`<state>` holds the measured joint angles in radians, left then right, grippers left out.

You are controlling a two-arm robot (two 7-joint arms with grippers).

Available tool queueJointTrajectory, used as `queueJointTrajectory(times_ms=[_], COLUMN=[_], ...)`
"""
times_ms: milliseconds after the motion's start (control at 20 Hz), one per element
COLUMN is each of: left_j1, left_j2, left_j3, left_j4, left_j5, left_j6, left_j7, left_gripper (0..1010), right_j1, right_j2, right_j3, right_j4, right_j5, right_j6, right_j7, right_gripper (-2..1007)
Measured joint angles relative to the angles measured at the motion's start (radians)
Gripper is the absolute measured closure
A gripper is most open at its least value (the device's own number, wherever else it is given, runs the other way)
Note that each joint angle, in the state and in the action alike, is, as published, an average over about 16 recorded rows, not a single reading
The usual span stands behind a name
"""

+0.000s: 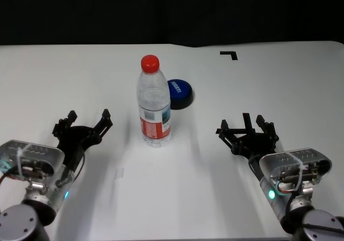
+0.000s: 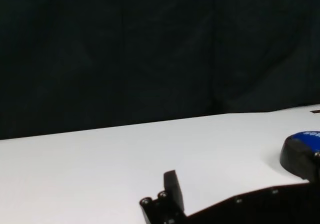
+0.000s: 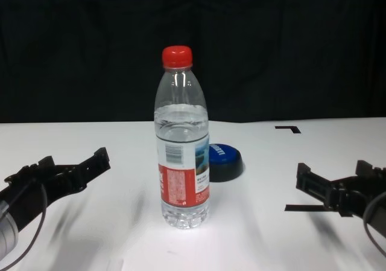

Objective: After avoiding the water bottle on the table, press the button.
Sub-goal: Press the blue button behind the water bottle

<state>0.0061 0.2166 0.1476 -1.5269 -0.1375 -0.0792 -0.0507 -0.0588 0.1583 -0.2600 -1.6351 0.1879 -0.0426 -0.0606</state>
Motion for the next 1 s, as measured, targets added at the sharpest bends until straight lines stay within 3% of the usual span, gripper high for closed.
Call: queueJointTrajectory(times_ms=[1000], left_j1=[0.000], left_j2=[0.000], left_j3=[0.000], left_j4=[0.000], left_j5=[0.000], left_j6=[0.000], left_j7=[0.000], left_gripper=[7], right_j1=[0.000], right_j2=[0.000], right_j3=[0.000], right_j4=[0.000], right_j5=[0.000], right_j6=[0.000], right_j7=[0.000], right_gripper=[2])
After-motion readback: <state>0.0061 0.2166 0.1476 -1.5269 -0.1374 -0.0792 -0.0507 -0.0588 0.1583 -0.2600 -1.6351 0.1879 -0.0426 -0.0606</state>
